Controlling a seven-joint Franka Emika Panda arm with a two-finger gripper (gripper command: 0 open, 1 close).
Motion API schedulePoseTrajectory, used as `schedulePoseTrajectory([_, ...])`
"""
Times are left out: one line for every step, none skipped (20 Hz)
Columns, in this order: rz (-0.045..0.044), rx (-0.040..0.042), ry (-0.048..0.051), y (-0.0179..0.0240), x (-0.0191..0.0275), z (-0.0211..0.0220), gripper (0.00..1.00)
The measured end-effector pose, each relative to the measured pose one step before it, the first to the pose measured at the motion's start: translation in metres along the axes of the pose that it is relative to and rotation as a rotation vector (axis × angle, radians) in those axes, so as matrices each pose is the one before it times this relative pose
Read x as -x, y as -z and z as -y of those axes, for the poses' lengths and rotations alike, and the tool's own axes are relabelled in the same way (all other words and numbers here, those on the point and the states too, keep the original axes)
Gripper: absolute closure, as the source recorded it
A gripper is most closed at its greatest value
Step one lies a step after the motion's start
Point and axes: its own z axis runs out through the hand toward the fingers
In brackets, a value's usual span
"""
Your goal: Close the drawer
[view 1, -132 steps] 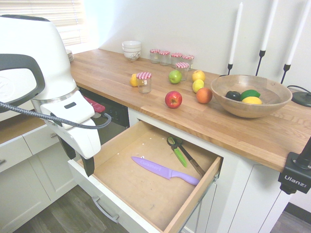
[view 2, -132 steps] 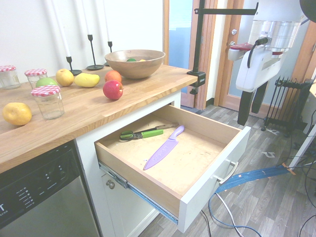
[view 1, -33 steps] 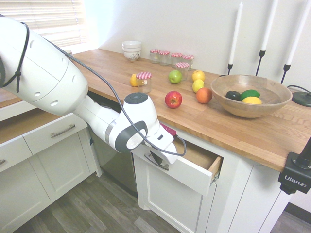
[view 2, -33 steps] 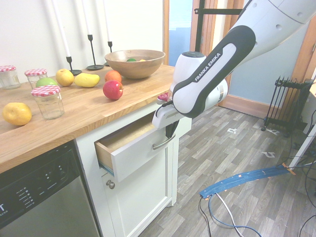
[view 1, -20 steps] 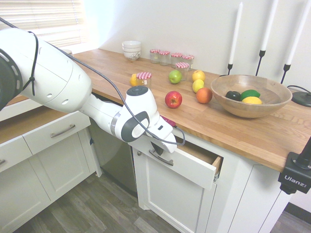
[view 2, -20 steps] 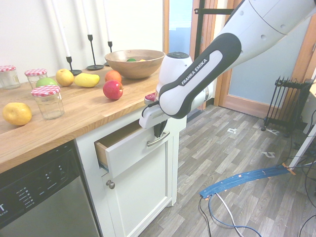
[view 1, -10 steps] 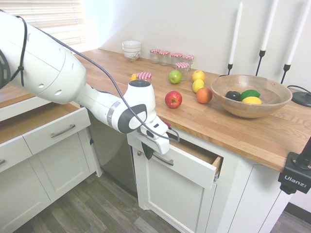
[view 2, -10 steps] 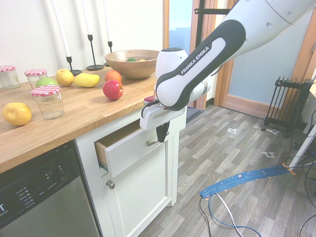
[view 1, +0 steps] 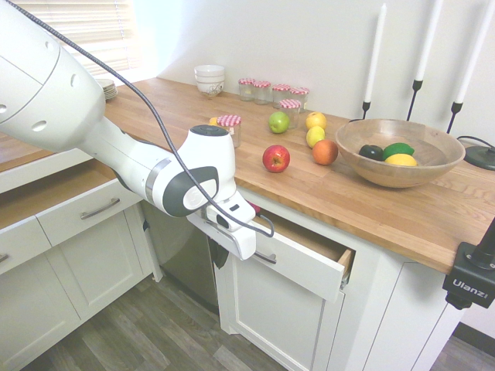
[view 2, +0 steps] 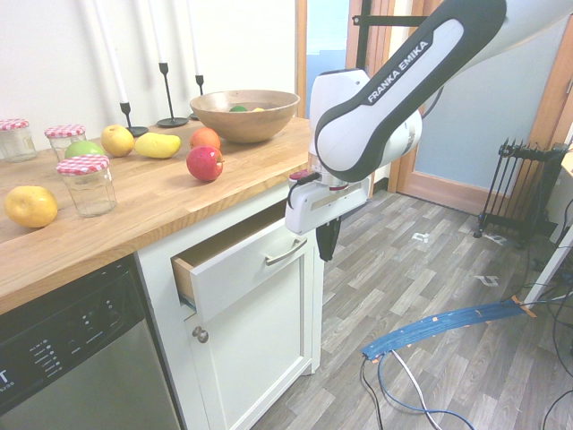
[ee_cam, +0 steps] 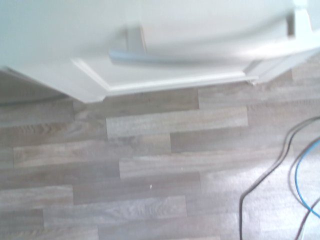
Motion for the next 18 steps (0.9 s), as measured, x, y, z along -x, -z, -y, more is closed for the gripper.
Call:
schedulePoseTrajectory([0.00057,0.00119,-0.00069,-0.00179,0.00102,-0.00343,1.00])
schedulePoseTrajectory([-0.00112,-0.00034,0.00102,-0.00204,0.00032,-0.00200,1.00])
schedulePoseTrajectory([-0.00286,-0.00119,0.00232,-0.00242,0.00057,-0.00165,1.00])
schedulePoseTrajectory([-0.00353,-0.00064,0.00221,-0.00345,0.00042,-0.00100,1.00])
schedulePoseTrajectory([-0.00504,-0.00272,0.00202,-0.00456,-0.00009,-0.00042,1.00])
schedulePoseTrajectory([-0.00826,-0.00489,0.00243,-0.00552,-0.00068,-0.00014,1.00])
schedulePoseTrajectory([-0.00964,-0.00399,0.00180,-0.00712,-0.00113,-0.00056,1.00])
schedulePoseTrajectory([-0.00678,-0.00228,-0.00049,-0.00805,-0.00161,-0.00048,1.00])
schedulePoseTrajectory([-0.00514,-0.00141,-0.00221,-0.00800,-0.00242,-0.00044,1.00])
schedulePoseTrajectory([-0.00608,-0.00316,-0.00172,-0.00631,-0.00380,0.00072,1.00])
schedulePoseTrajectory([-0.00711,-0.00463,0.00124,-0.00523,-0.00486,0.00179,1.00])
schedulePoseTrajectory([-0.00983,-0.00800,0.00258,-0.00422,-0.00540,0.00286,1.00])
schedulePoseTrajectory([-0.01062,-0.00924,0.00069,-0.00354,-0.00506,0.00368,1.00])
schedulePoseTrajectory([-0.00874,-0.00751,0.00066,-0.00351,-0.00371,0.00416,1.00])
schedulePoseTrajectory([-0.00592,-0.00477,0.00196,-0.00369,-0.00267,0.00426,1.00])
schedulePoseTrajectory([-0.00436,-0.00323,0.00286,-0.00415,-0.00220,0.00469,1.00])
schedulePoseTrajectory([-0.00381,-0.00294,0.00383,-0.00431,-0.00141,0.00473,1.00])
schedulePoseTrajectory([-0.00407,-0.00319,0.00447,-0.00462,-0.00088,0.00505,1.00])
